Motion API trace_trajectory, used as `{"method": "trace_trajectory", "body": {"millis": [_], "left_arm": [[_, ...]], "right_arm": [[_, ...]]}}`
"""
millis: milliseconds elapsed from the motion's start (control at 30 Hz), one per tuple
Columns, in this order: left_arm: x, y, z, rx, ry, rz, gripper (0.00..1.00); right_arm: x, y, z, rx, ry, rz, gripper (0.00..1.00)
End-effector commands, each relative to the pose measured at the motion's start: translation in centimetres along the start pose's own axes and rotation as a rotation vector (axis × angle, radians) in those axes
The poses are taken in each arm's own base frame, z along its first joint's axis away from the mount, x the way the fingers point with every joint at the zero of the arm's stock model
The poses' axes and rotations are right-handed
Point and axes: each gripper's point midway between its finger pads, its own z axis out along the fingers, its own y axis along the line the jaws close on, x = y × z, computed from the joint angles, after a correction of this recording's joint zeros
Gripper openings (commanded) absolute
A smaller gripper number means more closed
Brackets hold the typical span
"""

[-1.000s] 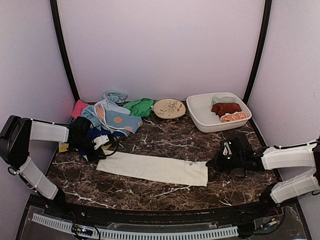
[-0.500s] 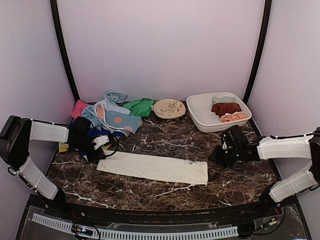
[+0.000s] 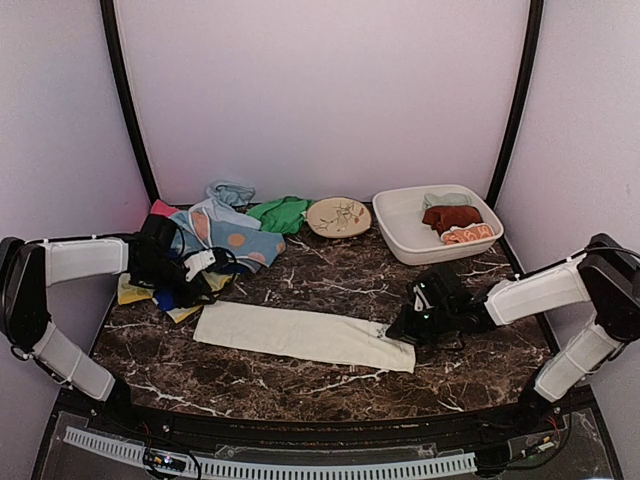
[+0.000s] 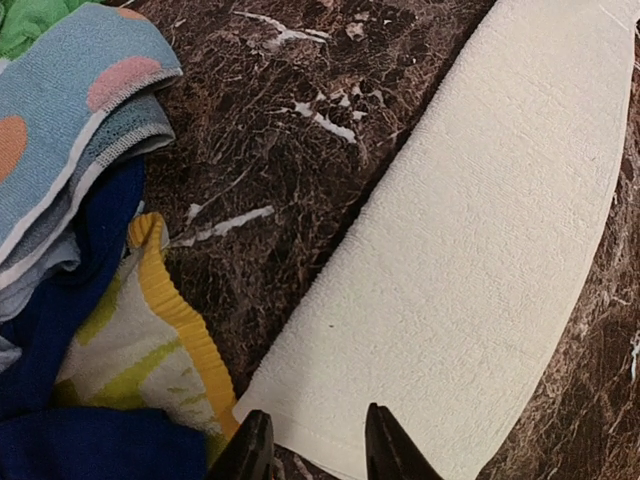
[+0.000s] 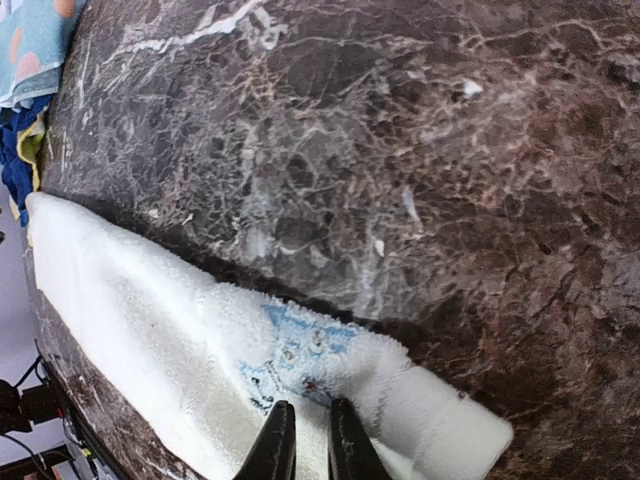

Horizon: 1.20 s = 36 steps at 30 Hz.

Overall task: Roll the towels
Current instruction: Smooth out the towel at the center of the board, then pick up the towel from the center of the board.

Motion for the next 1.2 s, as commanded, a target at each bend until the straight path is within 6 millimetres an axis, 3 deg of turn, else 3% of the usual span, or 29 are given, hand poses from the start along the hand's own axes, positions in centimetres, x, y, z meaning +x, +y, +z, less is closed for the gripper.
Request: {"method": "trace_trajectory", "body": {"millis": [0,233,500,667,733,867,1000,1167], "left_arm": [[2.1,-2.3,1.0,0.067,0.042,-0.031,0.33],[3.3,-4.7,2.7,0.132,0.068,-0.018,0.31],[2.8,-8.5,4.4,0.228,0.091,0.037,0.30],[2.9,-8.9,4.9,0.221,0.117,0.059,0.29],[3.0,-8.7,4.8,0.209,0.127,0.068,0.28],[1.5,-9.3,3.5,0.245,0.089,0.048,0.33],[-1.7,-9.5,1.3,0.279,0.009,0.008,0.44],[-4.2,-9.2,-0.8,0.284,-0.041,-0.001,0.51]], "right_arm": [[0.3,-0.6,0.4,-0.020,-0.002,0.028,0.15],[-1.2,-5.6,-1.3,0.217,-0.036,0.007,0.21],[-4.5,-6.9,-3.6,0.380,-0.074,-0.083,0.36],[-6.0,-8.2,-5.3,0.508,-0.112,-0.111,0.61],[-7.0,-8.1,-6.5,0.536,-0.153,-0.119,0.75],[-7.5,-6.9,-7.2,0.476,-0.192,-0.118,0.87],[-6.4,-7.5,-5.8,0.455,-0.138,-0.121,0.88],[-5.3,-8.4,-4.4,0.413,-0.085,-0.094,0.78]]}}
